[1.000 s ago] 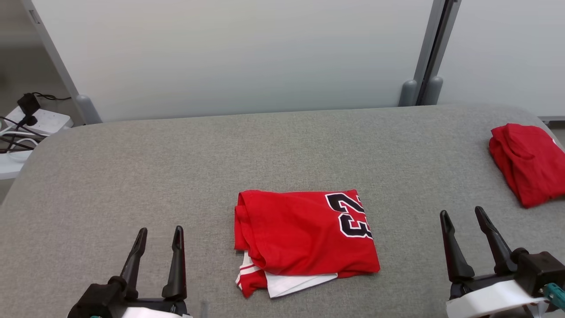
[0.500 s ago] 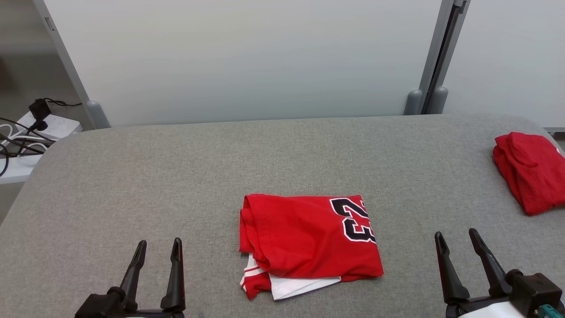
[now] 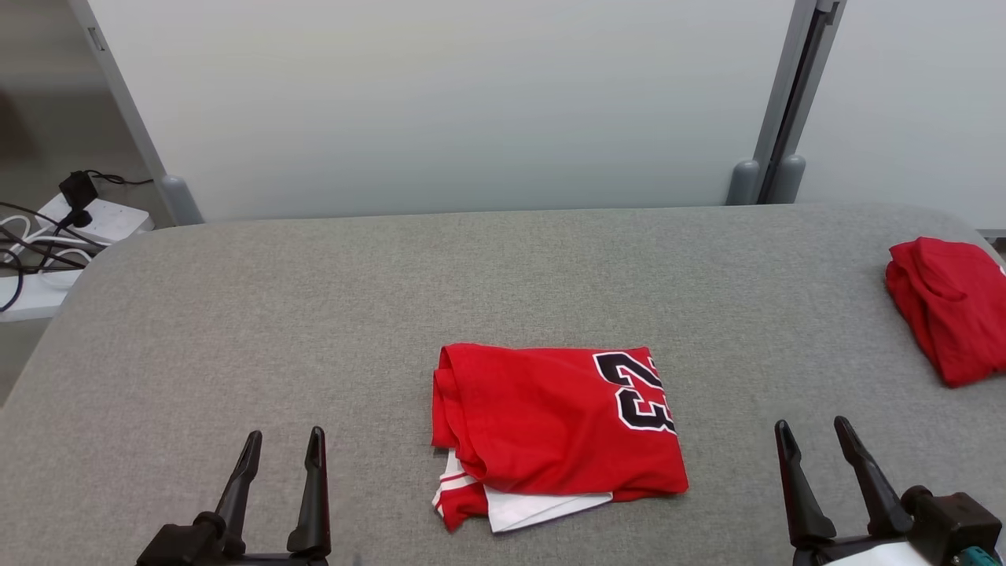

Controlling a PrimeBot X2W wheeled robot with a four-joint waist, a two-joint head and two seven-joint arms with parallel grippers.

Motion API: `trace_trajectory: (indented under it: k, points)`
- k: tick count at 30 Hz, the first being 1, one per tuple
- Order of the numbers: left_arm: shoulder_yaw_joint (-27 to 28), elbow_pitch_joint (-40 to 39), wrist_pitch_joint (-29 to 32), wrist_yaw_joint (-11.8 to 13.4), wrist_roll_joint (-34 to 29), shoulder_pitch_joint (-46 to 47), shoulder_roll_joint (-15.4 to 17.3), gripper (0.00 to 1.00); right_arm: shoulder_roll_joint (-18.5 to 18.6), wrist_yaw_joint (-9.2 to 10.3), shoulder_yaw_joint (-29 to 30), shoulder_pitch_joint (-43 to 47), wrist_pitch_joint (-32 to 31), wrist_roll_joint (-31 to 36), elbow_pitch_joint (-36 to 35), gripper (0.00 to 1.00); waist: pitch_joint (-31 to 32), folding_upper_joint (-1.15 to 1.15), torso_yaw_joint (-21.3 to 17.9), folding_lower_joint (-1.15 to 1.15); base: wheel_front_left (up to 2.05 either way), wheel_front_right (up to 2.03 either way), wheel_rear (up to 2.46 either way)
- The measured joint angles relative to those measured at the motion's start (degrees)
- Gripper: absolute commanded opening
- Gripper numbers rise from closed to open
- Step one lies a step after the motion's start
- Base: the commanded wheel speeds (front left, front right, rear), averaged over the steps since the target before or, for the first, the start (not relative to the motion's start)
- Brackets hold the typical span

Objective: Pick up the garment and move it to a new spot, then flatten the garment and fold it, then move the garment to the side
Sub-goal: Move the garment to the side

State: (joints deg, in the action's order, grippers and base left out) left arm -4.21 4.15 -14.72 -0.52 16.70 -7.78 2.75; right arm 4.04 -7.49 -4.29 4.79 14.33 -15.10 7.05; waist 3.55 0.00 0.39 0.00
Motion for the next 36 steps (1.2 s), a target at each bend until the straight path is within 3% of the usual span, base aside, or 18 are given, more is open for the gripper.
trace_trajectory:
  k: [7, 16, 22, 36]
  points:
    - [-0.40, 0.18, 0.00, 0.00, -0.49, 0.04, 0.00, 1.00, -0.33, 0.00, -2.04, -2.15, 0.00, -6.05, 7.54, 1.00, -1.24, 0.00, 1.96, 0.00, 0.00, 0.00, 0.00]
    - [-1.97, 0.25, 0.00, 0.01, -0.49, 0.53, 0.01, 1.00, 0.09, 0.00, -4.17, -14.84, 0.00, -17.31, 21.74, 1.00, -3.26, 0.00, 4.99, 0.00, 0.00, 0.00, 0.00]
    - [-3.02, 0.29, 0.00, 0.10, -0.55, 1.47, 0.02, 1.00, 2.18, 0.00, -8.98, -21.29, 0.00, -23.75, 32.54, 1.00, -4.42, 0.00, 7.41, 0.00, 0.00, 0.00, 0.00]
    - [-4.95, 0.20, 0.00, 0.62, -0.07, 3.83, -0.01, 1.00, 3.69, 0.00, -16.01, -27.65, -1.32, -36.00, 45.00, 1.00, -8.44, 0.00, 12.07, 0.00, 0.00, 0.00, 0.00]
